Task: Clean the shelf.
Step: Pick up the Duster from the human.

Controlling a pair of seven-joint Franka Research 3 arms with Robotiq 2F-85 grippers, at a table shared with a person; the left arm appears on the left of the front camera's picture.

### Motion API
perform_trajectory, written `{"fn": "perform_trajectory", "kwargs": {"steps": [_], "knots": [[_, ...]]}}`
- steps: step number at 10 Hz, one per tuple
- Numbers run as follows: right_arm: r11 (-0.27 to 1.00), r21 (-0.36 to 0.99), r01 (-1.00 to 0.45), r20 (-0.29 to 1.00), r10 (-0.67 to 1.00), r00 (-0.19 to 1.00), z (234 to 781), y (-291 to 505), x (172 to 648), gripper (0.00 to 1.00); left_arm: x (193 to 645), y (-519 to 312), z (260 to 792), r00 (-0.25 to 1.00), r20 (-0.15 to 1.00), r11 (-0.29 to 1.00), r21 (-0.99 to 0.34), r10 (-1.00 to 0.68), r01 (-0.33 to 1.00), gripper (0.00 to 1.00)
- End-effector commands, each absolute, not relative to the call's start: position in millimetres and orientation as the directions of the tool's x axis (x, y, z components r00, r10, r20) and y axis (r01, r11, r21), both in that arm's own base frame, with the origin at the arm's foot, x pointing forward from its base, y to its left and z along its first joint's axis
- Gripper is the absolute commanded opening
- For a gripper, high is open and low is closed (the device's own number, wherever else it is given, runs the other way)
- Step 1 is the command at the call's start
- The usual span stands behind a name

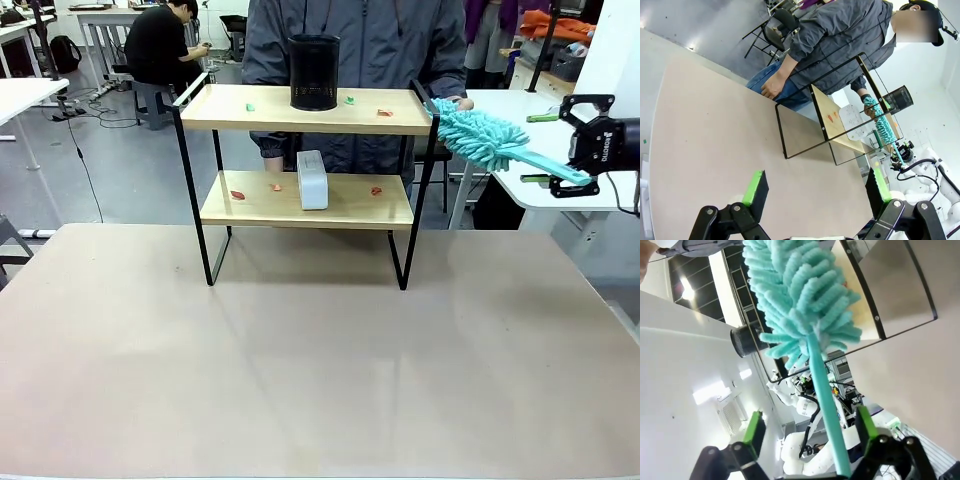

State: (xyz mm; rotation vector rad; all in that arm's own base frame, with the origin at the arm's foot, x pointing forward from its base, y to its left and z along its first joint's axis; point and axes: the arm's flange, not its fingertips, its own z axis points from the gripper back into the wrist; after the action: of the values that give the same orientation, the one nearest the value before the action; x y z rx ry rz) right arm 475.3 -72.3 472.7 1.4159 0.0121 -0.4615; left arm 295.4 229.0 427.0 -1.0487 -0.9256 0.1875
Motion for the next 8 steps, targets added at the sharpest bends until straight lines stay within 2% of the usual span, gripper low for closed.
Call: {"fn": "perform_trajectory", "kwargs": {"steps": [1,2,3,4,8], "knots": [[0.061,0.963,0.264,-0.229,-0.339,0.913,469.3,-75.1,472.2,0.38,296.8,228.0,426.8,0.598,0.588,0.520,-0.796,0.545,0.309,1.00],[0.066,0.961,0.267,-0.231,-0.334,0.914,469.0,-75.6,471.2,0.00,296.8,228.0,426.8,0.598,0.588,0.520,-0.796,0.545,0.309,1.00],[0.076,0.961,0.266,-0.227,-0.336,0.914,468.1,-75.8,470.9,0.38,296.8,228.0,426.8,0.598,0.588,0.520,-0.796,0.545,0.309,1.00],[0.078,0.959,0.271,-0.231,-0.337,0.913,466.9,-76.5,471.4,0.00,296.8,228.0,426.8,0.598,0.588,0.520,-0.796,0.545,0.309,1.00],[0.096,0.957,0.274,-0.228,-0.337,0.914,463.5,-74.5,471.6,0.00,296.8,228.0,426.8,0.598,0.588,0.520,-0.796,0.545,0.309,1.00]]}}
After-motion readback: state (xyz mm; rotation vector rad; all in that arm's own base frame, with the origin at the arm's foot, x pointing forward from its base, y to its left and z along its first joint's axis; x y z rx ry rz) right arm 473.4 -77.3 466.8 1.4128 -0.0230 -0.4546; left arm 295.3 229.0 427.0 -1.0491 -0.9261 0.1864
